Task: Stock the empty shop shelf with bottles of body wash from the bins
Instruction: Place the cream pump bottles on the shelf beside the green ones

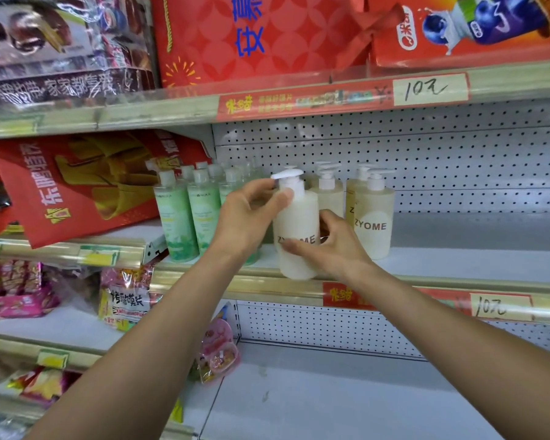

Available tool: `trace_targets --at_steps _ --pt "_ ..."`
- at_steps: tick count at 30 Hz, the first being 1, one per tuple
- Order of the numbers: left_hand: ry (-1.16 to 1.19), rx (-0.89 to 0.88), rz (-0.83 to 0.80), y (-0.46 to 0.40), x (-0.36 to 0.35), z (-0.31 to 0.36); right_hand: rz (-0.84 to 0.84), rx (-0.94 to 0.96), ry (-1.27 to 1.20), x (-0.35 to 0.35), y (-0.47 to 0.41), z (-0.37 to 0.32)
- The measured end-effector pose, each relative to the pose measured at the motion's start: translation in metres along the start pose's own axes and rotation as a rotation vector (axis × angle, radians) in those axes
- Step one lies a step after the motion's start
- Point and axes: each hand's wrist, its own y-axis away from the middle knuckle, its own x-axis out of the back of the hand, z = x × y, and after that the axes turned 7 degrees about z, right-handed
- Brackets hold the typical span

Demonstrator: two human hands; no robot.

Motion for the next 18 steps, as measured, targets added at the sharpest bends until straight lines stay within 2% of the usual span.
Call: trace_targets --at_steps 4,9,12,18 --pt "-0.394 -0.188 0.178 -0.013 0.023 -0.027 0.066 -0.043 -0.029 -0.012 -0.016 0.003" --pt "-0.823 -0.364 0.197 -0.023 0.042 -0.055 0.072 -0.082 -0.001 -0.038 -0.026 0.01" --pt "-0.947 -0.402 0.126 -0.028 0.045 -0.064 0.079 -0.115 0.051 -0.05 -0.029 0.018" --pt "-1.017 -0.46 0.061 -0.031 0.048 -0.069 0.053 -0.146 0.129 -0.055 -0.037 0.018"
